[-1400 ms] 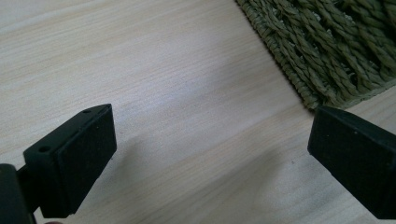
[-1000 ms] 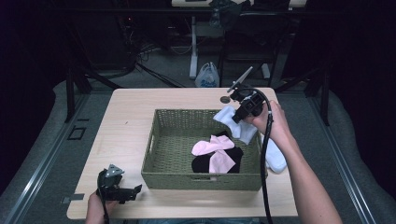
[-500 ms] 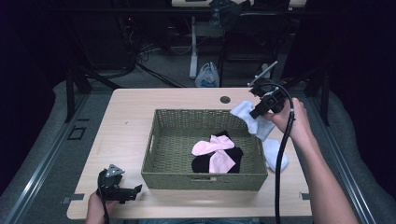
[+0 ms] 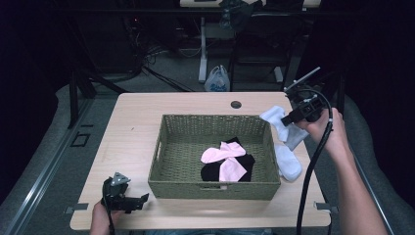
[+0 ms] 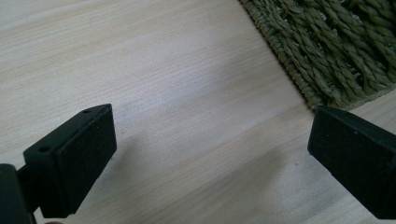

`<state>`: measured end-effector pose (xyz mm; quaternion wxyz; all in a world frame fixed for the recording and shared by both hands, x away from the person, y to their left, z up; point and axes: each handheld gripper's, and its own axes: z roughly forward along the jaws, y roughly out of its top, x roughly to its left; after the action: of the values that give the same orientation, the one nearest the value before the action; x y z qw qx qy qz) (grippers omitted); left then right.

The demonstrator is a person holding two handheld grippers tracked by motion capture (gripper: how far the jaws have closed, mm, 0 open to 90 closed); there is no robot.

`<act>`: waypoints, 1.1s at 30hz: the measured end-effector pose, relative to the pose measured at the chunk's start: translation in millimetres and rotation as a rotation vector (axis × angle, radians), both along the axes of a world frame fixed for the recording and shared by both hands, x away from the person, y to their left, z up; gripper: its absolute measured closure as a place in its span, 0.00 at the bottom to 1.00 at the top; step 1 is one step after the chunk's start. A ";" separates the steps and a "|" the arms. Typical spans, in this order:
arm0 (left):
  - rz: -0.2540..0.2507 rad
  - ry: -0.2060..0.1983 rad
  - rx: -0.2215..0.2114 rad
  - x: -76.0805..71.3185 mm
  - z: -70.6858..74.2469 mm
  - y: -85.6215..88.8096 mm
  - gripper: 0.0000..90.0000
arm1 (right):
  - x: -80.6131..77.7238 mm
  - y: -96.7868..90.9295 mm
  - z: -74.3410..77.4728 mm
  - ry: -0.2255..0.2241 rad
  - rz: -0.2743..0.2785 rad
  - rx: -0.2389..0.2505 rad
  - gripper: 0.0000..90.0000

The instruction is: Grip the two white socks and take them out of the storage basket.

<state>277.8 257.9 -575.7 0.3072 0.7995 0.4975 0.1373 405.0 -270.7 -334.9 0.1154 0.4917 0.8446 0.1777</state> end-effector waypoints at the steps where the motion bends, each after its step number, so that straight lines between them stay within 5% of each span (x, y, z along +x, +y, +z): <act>1: 0.000 0.000 0.000 0.0 0.0 0.0 0.01 | -0.5 -2.3 -0.9 -0.005 -0.009 -0.006 0.92; 14: 0.001 0.002 0.004 0.2 -0.4 -0.2 0.01 | -3.6 -34.9 -26.6 0.021 -0.091 -0.023 0.92; 33: 0.000 0.002 0.005 0.6 -0.8 0.6 0.01 | 0.1 -47.4 -88.9 0.082 -0.161 -0.020 0.92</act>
<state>278.3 258.5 -576.4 0.3044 0.8005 0.4976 0.1378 405.0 -318.2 -423.8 0.0993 0.5638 0.8080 0.1393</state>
